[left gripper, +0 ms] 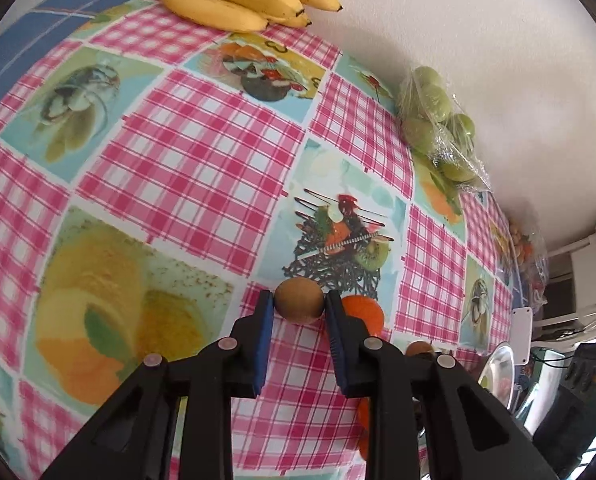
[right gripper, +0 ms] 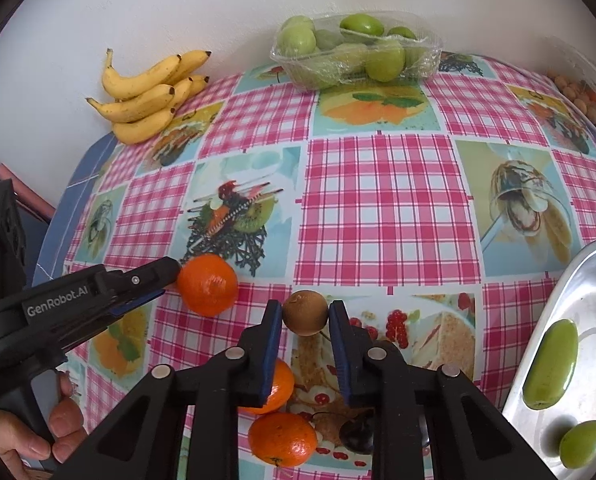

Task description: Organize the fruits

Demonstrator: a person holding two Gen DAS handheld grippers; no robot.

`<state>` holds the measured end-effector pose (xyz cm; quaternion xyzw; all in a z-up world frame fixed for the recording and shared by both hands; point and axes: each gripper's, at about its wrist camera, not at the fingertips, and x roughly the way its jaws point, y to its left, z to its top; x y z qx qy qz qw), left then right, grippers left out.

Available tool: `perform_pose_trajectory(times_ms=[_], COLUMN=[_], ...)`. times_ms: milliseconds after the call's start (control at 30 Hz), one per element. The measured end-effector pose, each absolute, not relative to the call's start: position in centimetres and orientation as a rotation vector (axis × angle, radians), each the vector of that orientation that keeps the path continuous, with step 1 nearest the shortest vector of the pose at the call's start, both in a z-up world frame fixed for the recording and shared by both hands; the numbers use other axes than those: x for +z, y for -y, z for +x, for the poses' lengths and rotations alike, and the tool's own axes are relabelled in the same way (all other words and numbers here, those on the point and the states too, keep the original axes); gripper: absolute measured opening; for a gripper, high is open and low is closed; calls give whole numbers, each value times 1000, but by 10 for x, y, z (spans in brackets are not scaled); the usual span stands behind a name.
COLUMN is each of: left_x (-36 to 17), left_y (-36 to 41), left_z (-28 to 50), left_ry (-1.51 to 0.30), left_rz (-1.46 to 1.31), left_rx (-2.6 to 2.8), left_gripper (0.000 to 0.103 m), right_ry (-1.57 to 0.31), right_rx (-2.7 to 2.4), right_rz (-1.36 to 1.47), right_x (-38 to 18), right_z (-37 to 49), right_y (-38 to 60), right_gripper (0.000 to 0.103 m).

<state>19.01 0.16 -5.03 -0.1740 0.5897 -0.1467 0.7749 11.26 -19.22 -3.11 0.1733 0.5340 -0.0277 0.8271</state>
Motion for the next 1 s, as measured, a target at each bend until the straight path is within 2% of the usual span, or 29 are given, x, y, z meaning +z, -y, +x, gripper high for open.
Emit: perform_pose_trajectory(times_ms=[667,1000], left_x=[0,16], left_y=[14,40], left_z=[152,136], left_ry=[-1186,-1149], left_rz=[-115,-43], left_rx=[-271,-307], left_gripper=[27,27], right_ry=[-1158,-1131], right_rx=[-203,-280], right_rz=[425,440], right_x=[3,21], right_z=[68,43], right_y=[195,235], right_gripper=[26,26])
